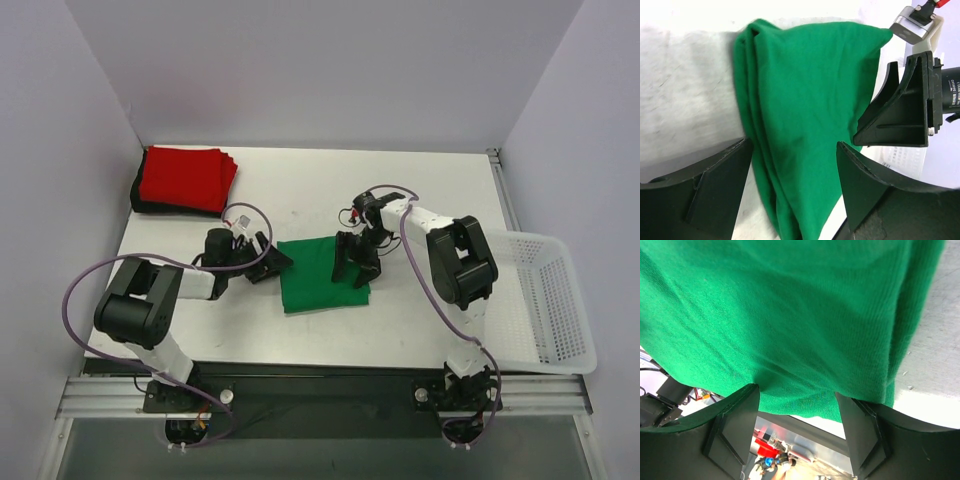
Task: Fold and stack the t-shirts
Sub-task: Put the neatly folded tshirt into the corner of the board with the left arm
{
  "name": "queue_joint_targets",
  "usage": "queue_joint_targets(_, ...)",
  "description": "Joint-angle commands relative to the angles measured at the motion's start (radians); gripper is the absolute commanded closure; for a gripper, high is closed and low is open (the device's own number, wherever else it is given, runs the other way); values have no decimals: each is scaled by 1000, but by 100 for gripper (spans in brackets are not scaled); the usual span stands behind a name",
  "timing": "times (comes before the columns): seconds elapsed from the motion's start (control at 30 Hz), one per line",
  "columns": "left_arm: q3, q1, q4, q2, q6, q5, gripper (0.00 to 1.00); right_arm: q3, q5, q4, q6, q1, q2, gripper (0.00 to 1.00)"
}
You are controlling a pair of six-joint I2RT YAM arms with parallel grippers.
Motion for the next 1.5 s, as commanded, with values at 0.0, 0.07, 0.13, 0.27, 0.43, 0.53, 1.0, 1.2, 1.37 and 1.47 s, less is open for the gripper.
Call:
queue_joint_targets(0.0, -14, -41, -69, 78, 33, -109, 20, -20, 75, -10, -22, -7, 38, 35)
queue_joint_targets(0.07, -15, -53, -84, 94, 22, -131, 20, -19, 74, -10, -24, -7, 38, 35)
queue_joint_targets(0.13, -20, -68, -94, 108, 11, -143, 21, -17, 69, -9, -22, -7, 39, 35)
queue_joint_targets(0.27, -3, -105, -113, 134, 10, -157, 23, -11, 63, -9, -21, -8, 44, 36)
queue_joint_targets(0.43, 60, -169, -167, 162, 19, -171, 30, -2, 56, -9, -22, -4, 47, 36)
queue_joint_targets(0.53, 109, -188, -268, 159, 53, -213, 47, 3, 52, -9, -21, -4, 49, 36)
queue_joint_targets(1.0, 507, -183, -908, 79, 390, -566, 100, -2, 31, -12, -21, -11, -37, 34)
queue_joint_targets(1.2, 735, -167, -1069, 88, 619, -717, 100, -52, 42, -12, -27, -31, -109, 33)
queue_joint_targets(1.37, 868, -140, -1128, 122, 803, -792, 100, -115, 60, -12, -33, -46, -157, 33)
queue_joint_targets(1.47, 925, -122, -1149, 148, 885, -819, 100, -141, 68, -10, -35, -50, -177, 33)
